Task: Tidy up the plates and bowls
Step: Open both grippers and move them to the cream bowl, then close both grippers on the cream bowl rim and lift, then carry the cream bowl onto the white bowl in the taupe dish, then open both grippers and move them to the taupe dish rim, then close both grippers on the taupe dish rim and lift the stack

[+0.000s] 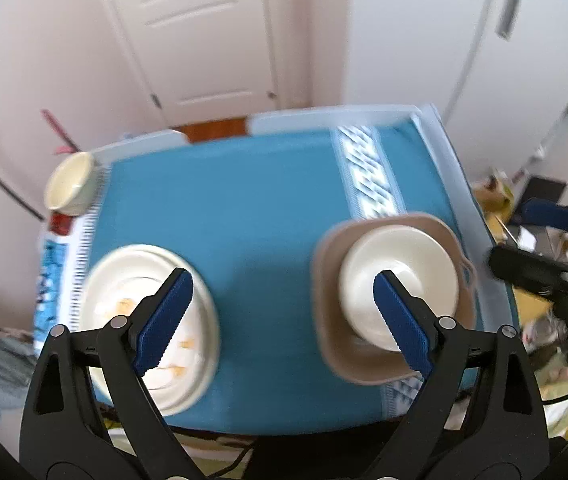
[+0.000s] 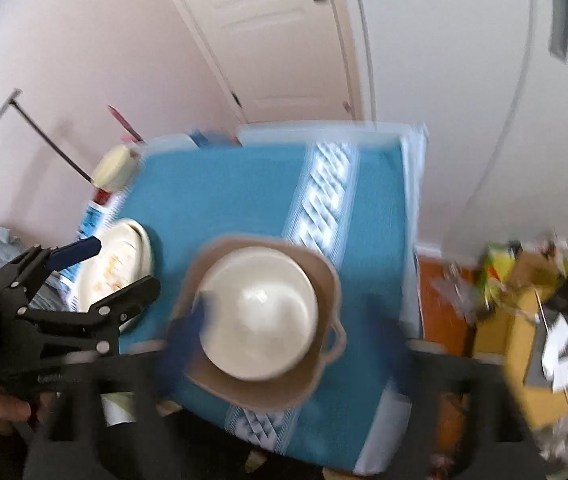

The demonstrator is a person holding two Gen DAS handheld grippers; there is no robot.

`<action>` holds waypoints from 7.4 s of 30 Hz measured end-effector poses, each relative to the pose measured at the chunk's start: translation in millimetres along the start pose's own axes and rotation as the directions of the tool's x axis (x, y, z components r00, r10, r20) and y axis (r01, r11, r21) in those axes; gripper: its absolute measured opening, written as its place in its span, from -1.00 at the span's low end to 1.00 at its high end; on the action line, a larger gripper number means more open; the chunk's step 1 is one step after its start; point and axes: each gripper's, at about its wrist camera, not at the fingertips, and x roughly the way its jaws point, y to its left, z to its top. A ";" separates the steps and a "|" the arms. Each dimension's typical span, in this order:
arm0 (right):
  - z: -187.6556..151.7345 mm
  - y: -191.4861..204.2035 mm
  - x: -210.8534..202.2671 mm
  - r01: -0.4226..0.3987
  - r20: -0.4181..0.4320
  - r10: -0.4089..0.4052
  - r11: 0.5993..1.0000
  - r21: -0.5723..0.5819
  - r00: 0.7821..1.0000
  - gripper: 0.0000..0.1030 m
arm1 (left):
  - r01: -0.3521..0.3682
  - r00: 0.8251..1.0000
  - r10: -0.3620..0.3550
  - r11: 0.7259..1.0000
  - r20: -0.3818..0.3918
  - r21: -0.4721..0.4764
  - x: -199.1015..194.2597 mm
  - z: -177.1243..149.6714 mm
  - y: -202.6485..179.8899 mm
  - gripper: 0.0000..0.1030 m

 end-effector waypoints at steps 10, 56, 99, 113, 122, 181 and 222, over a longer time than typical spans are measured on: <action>65.7 85.9 -5.5 -0.159 0.093 0.189 0.951 -0.266 0.978 0.98 | -0.162 0.971 0.199 0.954 0.130 -0.253 -65.3 15.3 119.9 0.96; 203.0 311.9 393.3 -0.337 -0.423 0.169 0.869 -0.362 0.890 -0.62 | 0.035 0.993 -0.107 0.699 -0.055 -0.714 204.6 28.8 413.9 -0.57; 66.2 103.4 6.9 0.017 0.022 -0.016 0.997 -0.080 1.000 -0.62 | 0.304 0.952 -0.292 0.934 0.085 -0.186 -20.2 26.3 66.7 -0.57; -22.8 20.4 5.1 0.164 -0.052 -0.157 0.970 0.180 0.986 -0.63 | 0.392 0.912 -0.386 0.920 -0.137 0.018 29.8 -8.7 -35.0 -0.57; -42.7 8.6 34.0 0.173 -0.100 -0.158 0.970 0.172 0.982 -0.63 | 0.332 0.928 -0.313 0.941 -0.200 0.067 57.7 -20.2 -46.2 -0.57; -37.6 15.5 -28.4 0.129 0.056 -0.146 0.964 0.233 0.988 -0.19 | 0.167 0.961 -0.192 0.977 0.200 0.134 -37.9 -17.9 -22.5 0.72; -65.7 -17.5 69.6 0.211 -0.360 -0.206 0.977 -0.027 0.910 0.07 | 0.250 0.949 -0.196 0.946 -0.247 0.206 97.5 -50.2 -18.2 0.64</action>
